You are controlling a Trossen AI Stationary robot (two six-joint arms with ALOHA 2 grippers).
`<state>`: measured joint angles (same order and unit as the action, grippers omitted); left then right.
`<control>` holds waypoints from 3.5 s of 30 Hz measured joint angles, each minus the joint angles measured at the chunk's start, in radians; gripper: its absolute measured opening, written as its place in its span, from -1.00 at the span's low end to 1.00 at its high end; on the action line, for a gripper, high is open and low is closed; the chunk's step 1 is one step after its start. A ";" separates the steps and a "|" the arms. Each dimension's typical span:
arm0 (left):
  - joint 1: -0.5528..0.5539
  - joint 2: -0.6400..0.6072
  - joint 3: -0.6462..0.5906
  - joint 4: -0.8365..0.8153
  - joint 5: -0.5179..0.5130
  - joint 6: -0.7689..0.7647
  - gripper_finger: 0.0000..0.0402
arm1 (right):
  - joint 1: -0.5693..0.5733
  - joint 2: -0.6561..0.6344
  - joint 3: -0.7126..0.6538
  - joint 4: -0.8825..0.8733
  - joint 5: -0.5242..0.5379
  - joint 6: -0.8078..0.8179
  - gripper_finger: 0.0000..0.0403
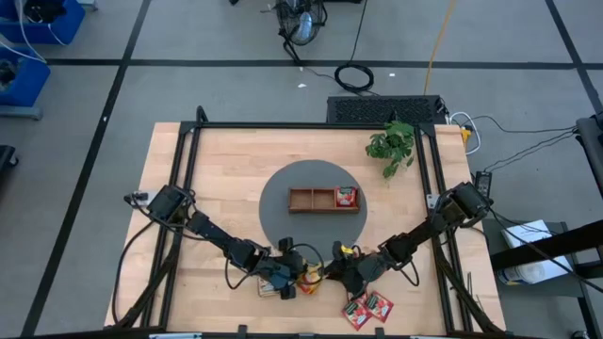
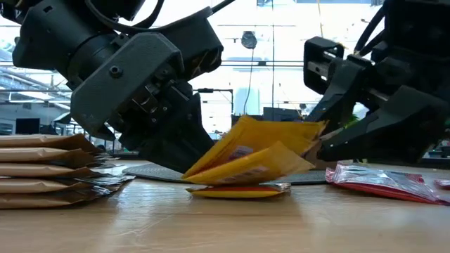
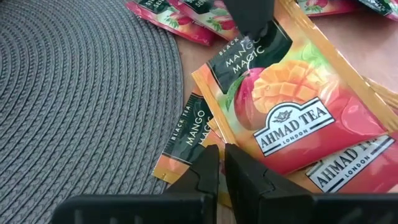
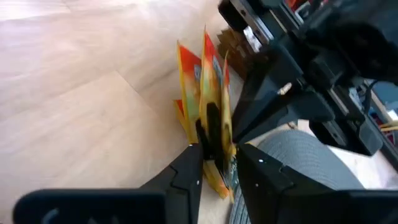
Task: Pick & Place Tea
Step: Put the yellow tea bag into the middle compartment of the wooden organizer
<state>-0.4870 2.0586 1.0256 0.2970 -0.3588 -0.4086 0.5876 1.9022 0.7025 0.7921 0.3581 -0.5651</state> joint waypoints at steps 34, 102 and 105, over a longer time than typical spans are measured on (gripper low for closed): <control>-0.027 -0.120 -0.002 0.059 -0.118 0.175 -0.82 | 0.023 -0.141 -0.002 -0.031 0.223 -0.277 -1.00; 0.089 -0.029 0.262 0.270 0.529 0.003 0.19 | 0.261 -0.361 -0.033 -0.025 0.292 -1.070 -1.00; 0.089 -0.029 0.262 0.273 0.516 0.002 -0.11 | 0.248 -0.361 -0.033 -0.026 0.291 -1.070 -1.00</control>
<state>-0.3985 2.0300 1.2877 0.5705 0.1567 -0.4065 0.8359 1.5410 0.6697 0.7662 0.6494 -1.6356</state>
